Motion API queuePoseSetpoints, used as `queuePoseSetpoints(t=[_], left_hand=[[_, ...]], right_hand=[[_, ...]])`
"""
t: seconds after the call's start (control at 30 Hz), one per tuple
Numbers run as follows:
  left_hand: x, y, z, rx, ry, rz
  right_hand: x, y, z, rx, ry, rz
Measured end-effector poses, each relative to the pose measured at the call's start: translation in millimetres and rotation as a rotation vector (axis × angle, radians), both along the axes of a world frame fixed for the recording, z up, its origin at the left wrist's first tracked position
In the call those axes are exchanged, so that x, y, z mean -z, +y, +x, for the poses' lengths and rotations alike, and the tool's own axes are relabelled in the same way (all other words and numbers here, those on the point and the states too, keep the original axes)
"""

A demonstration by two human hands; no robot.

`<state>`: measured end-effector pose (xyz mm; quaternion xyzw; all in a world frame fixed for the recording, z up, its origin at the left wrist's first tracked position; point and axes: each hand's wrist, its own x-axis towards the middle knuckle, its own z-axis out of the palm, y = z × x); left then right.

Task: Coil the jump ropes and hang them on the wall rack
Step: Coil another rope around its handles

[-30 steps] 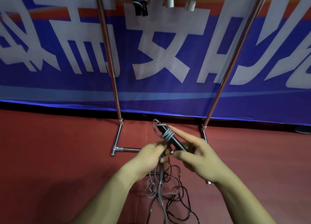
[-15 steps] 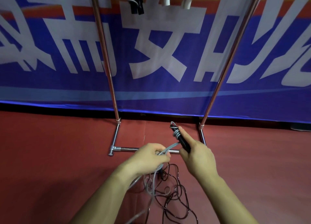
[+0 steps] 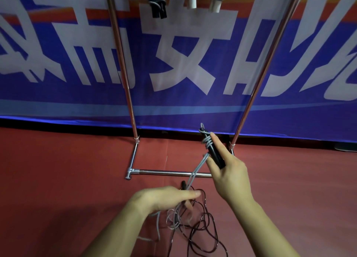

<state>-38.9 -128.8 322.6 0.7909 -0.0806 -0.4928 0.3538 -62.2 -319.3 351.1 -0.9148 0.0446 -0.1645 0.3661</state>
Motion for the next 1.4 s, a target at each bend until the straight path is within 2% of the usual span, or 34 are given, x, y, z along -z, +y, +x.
queuePoseSetpoints(t=[0.03, 0.1, 0.17, 0.23, 0.3, 0.37, 0.47, 0.53, 0.63, 0.73, 0.87, 0.97, 1.07, 1.3, 1.4], left_hand=[[0, 1, 0, -0.013, -0.006, 0.010], [-1, -1, 2, -0.030, -0.228, -0.038], [-3, -8, 5, -0.188, -0.422, -0.253], [-8, -16, 6, -0.321, -0.384, -0.503], [-13, -25, 2, -0.370, -0.282, -0.563], [-11, -26, -1, -0.331, -0.193, -0.483], [-6, -18, 2, -0.221, -0.229, -0.259], [-9, -16, 1, -0.098, -0.453, -0.065], [-20, -15, -3, -0.009, -0.843, 0.073], [-21, -7, 1, 0.017, -1.003, 0.081], [-17, 8, 7, 0.002, -0.936, 0.006], [-16, 20, 15, -0.127, -0.799, -0.149], [-19, 26, 19, -0.233, -0.605, -0.310], [-22, 30, 19, -0.318, -0.164, -0.575], [-20, 29, 19, -0.374, -0.115, -0.618]], right_hand=[[-3, 1, -1, -0.007, -0.002, 0.008], [-4, 2, -1, -0.019, 0.014, -0.001], [-3, 1, 1, -0.033, 0.047, -0.031], [-2, 0, 2, -0.040, 0.079, -0.069], [0, -1, 4, -0.036, 0.101, -0.112], [4, -2, 4, -0.029, 0.122, -0.161], [14, -5, 3, -0.021, 0.189, -0.231], [25, -6, 1, -0.017, 0.239, -0.264], [38, -5, 0, -0.051, 0.316, -0.326], [41, 1, -4, -0.223, 0.381, -0.416], [19, 7, -8, -0.436, 0.434, -0.506], [4, 8, -12, -0.545, 0.422, -0.485], [-8, 4, -14, -0.626, 0.436, -0.324], [-35, -6, -23, -0.819, 0.561, 0.279], [-36, -6, -22, -0.804, 0.559, 0.420]])
